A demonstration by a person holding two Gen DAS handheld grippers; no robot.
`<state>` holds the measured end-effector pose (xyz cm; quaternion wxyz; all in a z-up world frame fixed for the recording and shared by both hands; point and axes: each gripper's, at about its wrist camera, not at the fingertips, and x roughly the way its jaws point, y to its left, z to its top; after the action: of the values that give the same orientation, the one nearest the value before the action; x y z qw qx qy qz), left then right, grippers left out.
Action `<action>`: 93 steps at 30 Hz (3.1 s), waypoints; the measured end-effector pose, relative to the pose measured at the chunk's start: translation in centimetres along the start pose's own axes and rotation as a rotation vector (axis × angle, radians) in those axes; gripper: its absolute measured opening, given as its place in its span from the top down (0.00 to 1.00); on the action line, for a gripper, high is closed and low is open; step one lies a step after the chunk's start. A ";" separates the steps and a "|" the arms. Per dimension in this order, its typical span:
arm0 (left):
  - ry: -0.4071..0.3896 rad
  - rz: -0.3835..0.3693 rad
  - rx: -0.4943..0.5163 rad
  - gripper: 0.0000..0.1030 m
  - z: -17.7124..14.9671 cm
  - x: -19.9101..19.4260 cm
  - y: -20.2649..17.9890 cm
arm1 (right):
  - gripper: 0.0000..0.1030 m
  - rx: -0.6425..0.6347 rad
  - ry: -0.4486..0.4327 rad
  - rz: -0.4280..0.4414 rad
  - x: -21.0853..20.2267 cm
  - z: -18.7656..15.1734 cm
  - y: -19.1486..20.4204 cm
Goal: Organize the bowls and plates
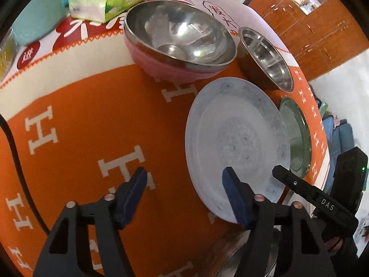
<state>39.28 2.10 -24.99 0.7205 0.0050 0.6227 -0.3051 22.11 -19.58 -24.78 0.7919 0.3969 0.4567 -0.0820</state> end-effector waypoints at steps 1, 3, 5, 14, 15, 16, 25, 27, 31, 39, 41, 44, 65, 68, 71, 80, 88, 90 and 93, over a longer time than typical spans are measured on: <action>0.000 -0.008 -0.004 0.41 0.0 0.2 0.0 | 0.77 -0.003 -0.001 0.002 0.1 0.1 -0.1; 0.001 -0.031 -0.013 0.50 0.1 0.6 0.0 | 0.78 -0.010 -0.002 0.005 0.3 0.3 -0.1; 0.007 -0.033 -0.015 0.53 0.1 1.0 -0.2 | 0.80 -0.013 0.000 0.007 0.5 0.4 -0.3; 0.017 -0.058 -0.004 0.75 0.1 2.4 -1.7 | 0.88 -0.003 -0.014 0.028 0.7 0.7 -1.0; 0.005 -0.051 -0.005 0.75 0.1 2.3 -1.9 | 0.89 0.001 -0.015 0.029 0.6 0.8 -1.1; 0.009 -0.049 -0.005 0.75 0.1 2.4 -1.9 | 0.91 0.005 -0.016 0.030 0.6 0.8 -1.2; 0.006 -0.037 0.007 0.78 -0.2 1.9 -1.5 | 0.91 0.001 -0.015 0.027 0.6 0.8 -1.1; 0.008 -0.017 0.031 0.78 -0.2 1.9 -1.9 | 0.91 0.000 -0.013 0.027 0.6 0.9 -1.1; 0.012 0.001 0.064 0.78 -0.3 1.7 -2.3 | 0.91 -0.005 -0.013 0.024 0.6 0.9 -1.0; -0.004 0.018 0.072 0.78 -0.6 0.6 -2.6 | 0.91 -0.047 -0.024 0.022 -0.1 0.7 0.3; -0.015 0.016 0.073 0.78 -0.7 0.1 -2.7 | 0.91 -0.064 -0.038 0.022 -0.5 0.7 0.8; -0.026 0.019 0.077 0.78 -0.8 -0.6 -2.9 | 0.91 -0.077 -0.053 0.023 -1.0 0.6 1.2; -0.154 0.025 0.139 0.78 -3.6 -7.6 -5.1 | 0.91 -0.151 -0.154 0.050 -5.7 -0.7 3.5; -0.167 0.020 0.144 0.78 -4.3 -8.5 -5.7 | 0.91 -0.161 -0.173 0.058 -6.8 -1.2 3.8; -0.185 0.015 0.152 0.78 -5.0 -9.5 -6.2 | 0.91 -0.168 -0.190 0.066 -8.0 -1.8 4.0; -0.239 0.014 0.175 0.78 -7.5 -12.3 -7.4 | 0.91 -0.194 -0.239 0.080 -11.4 -4.0 4.6; -0.291 -0.010 0.186 0.78 -10.1 -14.9 -8.3 | 0.91 -0.219 -0.286 0.076 -14.2 -6.4 5.3; -0.301 -0.022 0.189 0.78 -10.8 -15.5 -8.4 | 0.91 -0.221 -0.295 0.074 -14.7 -7.1 5.3; -0.305 -0.038 0.193 0.78 -11.8 -16.2 -8.7 | 0.91 -0.226 -0.309 0.068 -15.8 -8.2 5.3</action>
<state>24.19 6.64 -9.85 0.7969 0.0158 0.4738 -0.3744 10.37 -13.90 -11.58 0.8946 0.3031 0.3222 -0.0636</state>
